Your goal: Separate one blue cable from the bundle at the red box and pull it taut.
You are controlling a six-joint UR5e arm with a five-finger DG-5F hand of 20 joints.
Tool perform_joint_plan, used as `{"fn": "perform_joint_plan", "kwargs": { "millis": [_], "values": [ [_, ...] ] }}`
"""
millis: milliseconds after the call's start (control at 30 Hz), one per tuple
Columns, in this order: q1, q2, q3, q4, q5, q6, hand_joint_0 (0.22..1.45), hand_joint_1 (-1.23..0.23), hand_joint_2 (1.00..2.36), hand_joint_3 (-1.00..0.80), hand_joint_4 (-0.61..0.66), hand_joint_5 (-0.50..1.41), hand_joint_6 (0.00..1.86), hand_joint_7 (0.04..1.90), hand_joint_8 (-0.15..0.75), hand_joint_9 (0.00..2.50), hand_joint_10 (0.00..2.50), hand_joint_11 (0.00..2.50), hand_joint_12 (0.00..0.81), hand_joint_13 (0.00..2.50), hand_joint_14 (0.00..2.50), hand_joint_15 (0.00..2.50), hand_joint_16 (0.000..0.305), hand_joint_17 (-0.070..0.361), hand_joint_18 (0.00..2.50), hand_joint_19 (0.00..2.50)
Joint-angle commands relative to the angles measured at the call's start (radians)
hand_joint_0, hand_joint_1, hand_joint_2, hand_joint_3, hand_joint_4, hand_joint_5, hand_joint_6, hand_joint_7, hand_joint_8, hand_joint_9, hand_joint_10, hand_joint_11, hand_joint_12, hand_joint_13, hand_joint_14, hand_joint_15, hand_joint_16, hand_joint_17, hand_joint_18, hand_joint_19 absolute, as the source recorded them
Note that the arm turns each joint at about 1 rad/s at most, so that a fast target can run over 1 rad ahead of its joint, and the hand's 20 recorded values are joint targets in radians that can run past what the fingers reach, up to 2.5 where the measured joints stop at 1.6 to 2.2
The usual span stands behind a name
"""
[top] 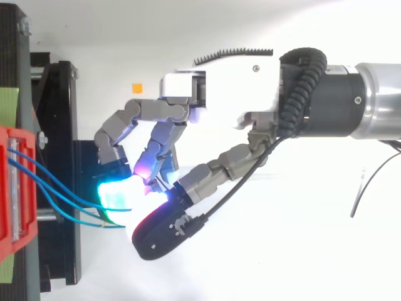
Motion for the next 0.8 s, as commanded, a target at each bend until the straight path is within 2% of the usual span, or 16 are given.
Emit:
{"fn": "perform_joint_plan", "kwargs": {
  "millis": [0, 200, 400, 767],
  "values": [
    [0.000, 0.000, -0.002, 0.000, 0.000, 0.000, 0.58, -0.65, 1.01, -0.14, 0.09, -0.12, 0.88, 1.23, 0.374, 1.09, 0.01, 1.15, 0.406, 0.98, 0.02, 0.76, 0.054, 0.120, 0.95, 0.90],
    [0.001, 0.000, -0.015, 0.018, 0.006, 0.000, 0.58, -0.62, 1.01, -0.18, 0.16, -0.13, 0.88, 1.33, 0.359, 1.10, 0.01, 1.15, 0.392, 0.97, 0.02, 0.77, 0.051, 0.114, 0.93, 0.91],
    [0.008, 0.000, -0.034, 0.052, 0.020, 0.008, 0.58, -0.60, 1.01, -0.20, 0.16, -0.13, 0.89, 1.31, 0.364, 1.10, 0.01, 1.15, 0.396, 0.97, 0.02, 0.77, 0.052, 0.116, 0.93, 0.92],
    [0.008, 0.000, -0.035, 0.051, 0.015, 0.009, 0.58, -0.57, 1.01, -0.27, 0.17, -0.13, 0.89, 1.30, 0.345, 1.08, 0.01, 1.15, 0.382, 0.95, 0.02, 0.78, 0.048, 0.108, 0.89, 0.93]
  ]
}}
